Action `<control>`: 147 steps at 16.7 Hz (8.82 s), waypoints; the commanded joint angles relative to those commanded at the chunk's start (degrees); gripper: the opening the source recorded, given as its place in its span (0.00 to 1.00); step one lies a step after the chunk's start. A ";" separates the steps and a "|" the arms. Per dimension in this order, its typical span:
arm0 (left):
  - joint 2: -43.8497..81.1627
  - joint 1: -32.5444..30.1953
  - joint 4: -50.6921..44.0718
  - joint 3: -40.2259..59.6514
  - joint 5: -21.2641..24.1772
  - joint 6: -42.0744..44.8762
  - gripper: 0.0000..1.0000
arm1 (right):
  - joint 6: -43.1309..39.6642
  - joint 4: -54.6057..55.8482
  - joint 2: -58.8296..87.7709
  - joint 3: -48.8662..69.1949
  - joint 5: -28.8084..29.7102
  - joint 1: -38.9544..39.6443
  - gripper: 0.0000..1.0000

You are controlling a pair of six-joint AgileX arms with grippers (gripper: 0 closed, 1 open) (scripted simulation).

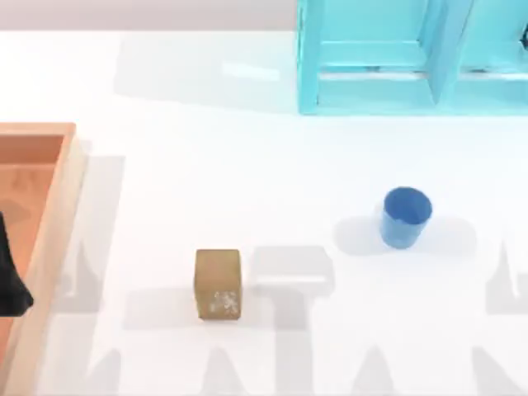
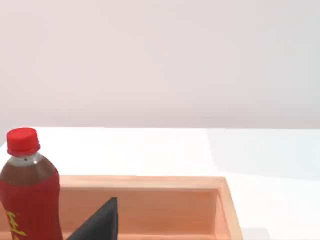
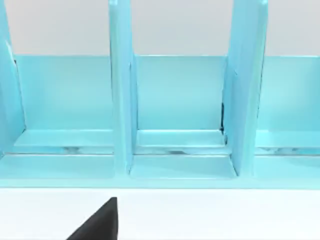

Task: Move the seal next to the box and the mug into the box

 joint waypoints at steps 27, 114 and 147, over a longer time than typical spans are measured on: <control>104.02 -38.09 -64.78 81.34 -0.16 -36.74 1.00 | 0.00 0.00 0.00 0.00 0.00 0.00 1.00; 112.91 -19.04 -63.54 86.55 0.06 -17.22 0.00 | 0.00 0.00 0.00 0.00 0.00 0.00 1.00; 113.01 -19.38 -80.63 103.08 0.01 -17.46 1.00 | 0.00 0.00 0.00 0.00 0.00 0.00 1.00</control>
